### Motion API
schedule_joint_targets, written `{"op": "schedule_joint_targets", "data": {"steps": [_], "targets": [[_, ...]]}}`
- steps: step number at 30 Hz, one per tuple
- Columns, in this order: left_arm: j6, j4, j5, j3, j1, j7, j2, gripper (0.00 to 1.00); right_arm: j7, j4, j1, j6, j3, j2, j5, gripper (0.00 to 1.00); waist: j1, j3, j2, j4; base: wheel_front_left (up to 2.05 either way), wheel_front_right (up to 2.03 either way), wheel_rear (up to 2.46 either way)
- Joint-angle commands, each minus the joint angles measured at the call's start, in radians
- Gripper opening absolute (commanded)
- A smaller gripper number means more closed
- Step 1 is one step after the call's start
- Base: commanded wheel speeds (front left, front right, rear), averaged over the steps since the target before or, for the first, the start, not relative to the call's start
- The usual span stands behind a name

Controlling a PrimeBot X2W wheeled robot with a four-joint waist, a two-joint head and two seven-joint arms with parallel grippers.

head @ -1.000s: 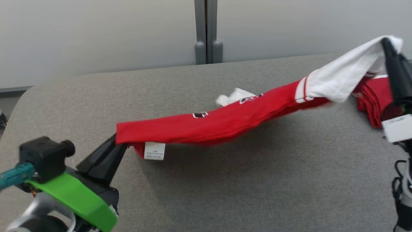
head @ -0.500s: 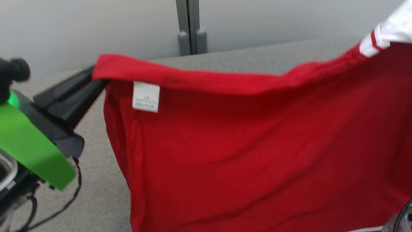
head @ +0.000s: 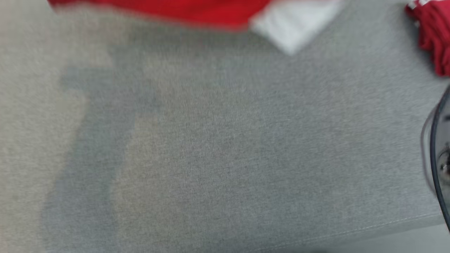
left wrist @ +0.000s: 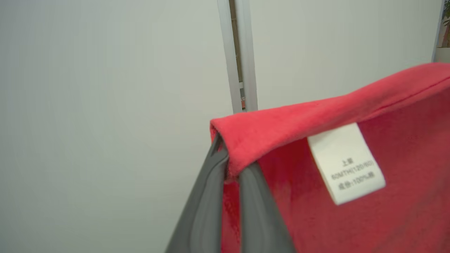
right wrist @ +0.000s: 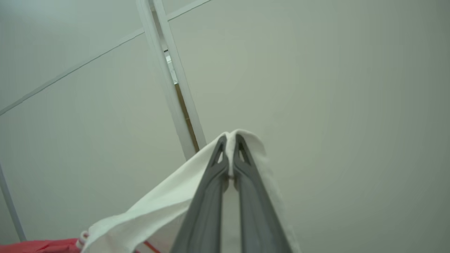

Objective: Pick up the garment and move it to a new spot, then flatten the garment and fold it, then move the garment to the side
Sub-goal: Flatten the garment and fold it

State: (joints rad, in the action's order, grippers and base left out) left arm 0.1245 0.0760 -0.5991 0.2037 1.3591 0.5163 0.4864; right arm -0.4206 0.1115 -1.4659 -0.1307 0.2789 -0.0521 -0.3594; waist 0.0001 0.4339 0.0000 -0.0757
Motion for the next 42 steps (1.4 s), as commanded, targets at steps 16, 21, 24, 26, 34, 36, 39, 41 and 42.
{"op": "schedule_joint_targets", "data": {"steps": [16,21,24,26,34,36,39,41,42], "targets": [[0.005,0.497,-0.007,0.345,-0.162,-0.612,0.045,0.0,0.51,0.424,0.277,0.0,-0.202,0.0,-0.181,0.0,-0.0001,0.167,0.0,-0.008,0.0,0.0,0.0],[0.002,0.456,-0.068,0.376,-0.423,-0.67,0.055,0.0,0.501,0.267,0.628,0.0,-0.207,-0.001,-0.224,0.0,-0.0001,0.055,0.0,-0.007,0.0,0.0,0.0],[-0.03,0.397,-0.083,0.396,-0.58,-0.698,0.047,0.0,0.478,0.142,0.852,0.001,-0.181,-0.006,-0.249,0.0,-0.0001,-0.025,0.0,0.002,0.0,0.0,0.0],[-0.061,0.35,-0.082,0.411,-0.675,-0.707,0.049,0.0,0.447,0.058,0.993,0.001,-0.168,-0.003,-0.262,0.0,-0.0001,-0.074,0.0,0.009,0.0,0.0,0.0],[-0.262,0.082,-0.136,0.442,-1.107,-0.675,0.084,0.0,0.314,-0.216,1.48,0.001,-0.123,-0.001,-0.268,0.0,-0.0001,-0.213,0.0,0.001,0.0,0.0,0.0],[-0.325,-0.017,-0.158,0.444,-1.22,-0.657,0.1,0.0,0.307,-0.262,1.575,0.001,-0.116,0.0,-0.3,0.0,-0.0001,-0.217,0.0,0.003,0.0,0.0,0.0],[-0.395,-0.16,-0.191,0.461,-1.357,-0.628,0.106,0.0,0.319,-0.3,1.695,0.001,-0.116,0.0,-0.34,0.0,-0.0001,-0.205,0.0,0.014,0.0,0.0,0.0],[-0.418,-0.231,-0.207,0.469,-1.403,-0.61,0.103,0.0,0.332,-0.31,1.751,0.001,-0.117,0.0,-0.363,0.0,-0.0001,-0.195,0.0,0.028,0.0,0.0,0.0],[-0.426,-0.249,-0.21,0.469,-1.411,-0.605,0.108,0.0,0.339,-0.315,1.769,0.001,-0.116,0.001,-0.369,0.0,-0.0001,-0.19,0.0,0.035,0.0,0.0,0.0]]}}
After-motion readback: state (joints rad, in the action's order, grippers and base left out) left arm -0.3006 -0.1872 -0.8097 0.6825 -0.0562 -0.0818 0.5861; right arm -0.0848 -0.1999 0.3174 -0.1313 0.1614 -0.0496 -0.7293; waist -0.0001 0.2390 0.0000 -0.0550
